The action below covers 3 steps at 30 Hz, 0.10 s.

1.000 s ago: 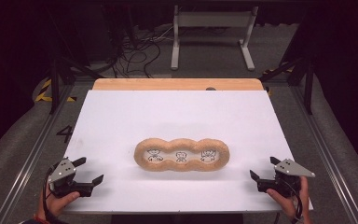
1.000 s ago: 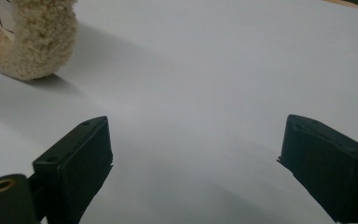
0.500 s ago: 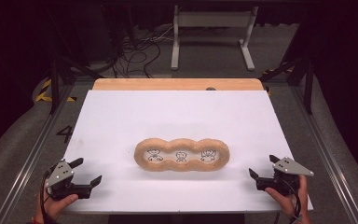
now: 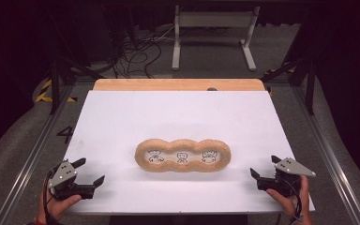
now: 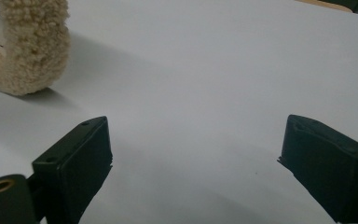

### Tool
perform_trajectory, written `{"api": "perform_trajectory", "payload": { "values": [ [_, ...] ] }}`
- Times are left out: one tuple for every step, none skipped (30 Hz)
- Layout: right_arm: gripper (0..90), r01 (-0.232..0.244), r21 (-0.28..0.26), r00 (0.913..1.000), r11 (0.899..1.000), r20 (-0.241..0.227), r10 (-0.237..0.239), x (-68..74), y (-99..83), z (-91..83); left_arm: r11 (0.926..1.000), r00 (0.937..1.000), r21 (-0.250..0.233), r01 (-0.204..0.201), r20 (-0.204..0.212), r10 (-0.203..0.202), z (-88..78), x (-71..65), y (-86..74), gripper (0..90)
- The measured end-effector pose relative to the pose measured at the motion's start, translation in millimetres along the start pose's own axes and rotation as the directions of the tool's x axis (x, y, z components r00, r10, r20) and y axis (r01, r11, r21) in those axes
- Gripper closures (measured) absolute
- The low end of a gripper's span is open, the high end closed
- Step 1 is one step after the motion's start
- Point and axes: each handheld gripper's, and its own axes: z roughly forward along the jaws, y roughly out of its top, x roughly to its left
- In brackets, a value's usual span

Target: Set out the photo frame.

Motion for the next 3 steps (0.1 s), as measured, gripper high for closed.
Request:
{"api": "perform_trajectory", "payload": {
  "values": [
    [8.1, 0.004, 0.001, 1.0, 1.0, -0.004, -0.004, 0.5, 0.2, 0.3, 1.0, 1.0, 0.0, 0.0, 0.0, 0.0, 0.0, 0.0, 0.0, 5.9],
    [7.9, 0.009, 0.006, 0.9999, 1.0, -0.008, -0.009, 1.6, 0.3, 0.9, 1.0, 1.0, 0.006, 0.001, -0.002, -0.001, 1.0, 0.5, 0.3, 5.9],
    [7.9, 0.009, 0.006, 0.9999, 1.0, -0.008, -0.009, 1.6, 0.3, 0.9, 1.0, 1.0, 0.006, 0.001, -0.002, -0.001, 1.0, 0.5, 0.3, 5.9]
  ]
}}
